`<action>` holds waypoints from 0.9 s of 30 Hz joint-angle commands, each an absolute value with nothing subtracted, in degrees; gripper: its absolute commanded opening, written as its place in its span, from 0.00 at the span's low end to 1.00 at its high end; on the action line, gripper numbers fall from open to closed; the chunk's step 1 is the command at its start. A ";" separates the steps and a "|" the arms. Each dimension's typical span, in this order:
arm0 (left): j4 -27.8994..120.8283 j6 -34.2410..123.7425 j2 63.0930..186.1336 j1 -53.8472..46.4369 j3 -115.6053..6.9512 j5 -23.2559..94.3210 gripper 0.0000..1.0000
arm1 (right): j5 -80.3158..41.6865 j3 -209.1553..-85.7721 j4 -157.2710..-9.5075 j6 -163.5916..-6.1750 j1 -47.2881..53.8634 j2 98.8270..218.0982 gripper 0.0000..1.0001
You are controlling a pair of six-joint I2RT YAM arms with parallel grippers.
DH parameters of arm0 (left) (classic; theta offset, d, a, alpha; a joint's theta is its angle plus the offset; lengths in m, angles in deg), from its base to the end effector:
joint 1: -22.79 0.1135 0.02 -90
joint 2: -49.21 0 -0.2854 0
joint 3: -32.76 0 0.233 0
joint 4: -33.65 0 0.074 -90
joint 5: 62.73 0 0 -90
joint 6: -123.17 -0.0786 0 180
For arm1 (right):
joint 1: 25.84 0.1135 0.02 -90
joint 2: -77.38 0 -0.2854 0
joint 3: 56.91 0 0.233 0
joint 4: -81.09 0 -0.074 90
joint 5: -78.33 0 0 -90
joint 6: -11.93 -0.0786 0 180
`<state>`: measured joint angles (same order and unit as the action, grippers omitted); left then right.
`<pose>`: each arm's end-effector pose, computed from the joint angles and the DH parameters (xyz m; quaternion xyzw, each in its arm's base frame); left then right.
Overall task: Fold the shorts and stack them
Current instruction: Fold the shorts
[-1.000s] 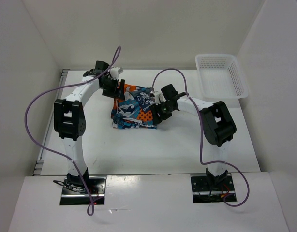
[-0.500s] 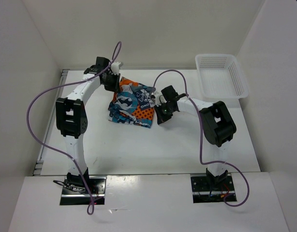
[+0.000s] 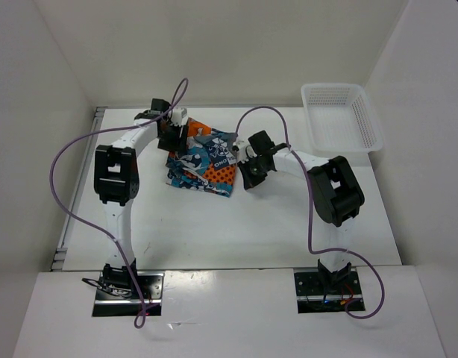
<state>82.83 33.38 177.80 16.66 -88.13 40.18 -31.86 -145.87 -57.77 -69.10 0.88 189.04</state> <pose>0.5064 -0.0720 0.1792 0.0812 0.9495 -0.1233 0.2768 0.3499 0.2065 0.1562 -0.3316 0.9007 0.2031 0.1938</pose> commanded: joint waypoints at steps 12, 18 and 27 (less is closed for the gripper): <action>81.00 33.17 177.00 18.84 -78.23 48.10 0.73 | -26.88 -163.32 -58.23 -66.03 -0.61 185.93 0.02; 78.81 33.17 175.16 18.84 -74.11 51.17 0.40 | -25.04 -167.71 -57.18 -65.50 -1.14 184.79 0.02; 71.16 33.17 167.69 18.84 -64.86 61.19 0.43 | -22.14 -168.33 -56.65 -64.45 -2.28 181.09 0.02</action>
<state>71.99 33.62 169.67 19.11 -66.60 57.07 -24.08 -165.54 -56.87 -65.77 -1.26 186.04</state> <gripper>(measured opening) 0.407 0.015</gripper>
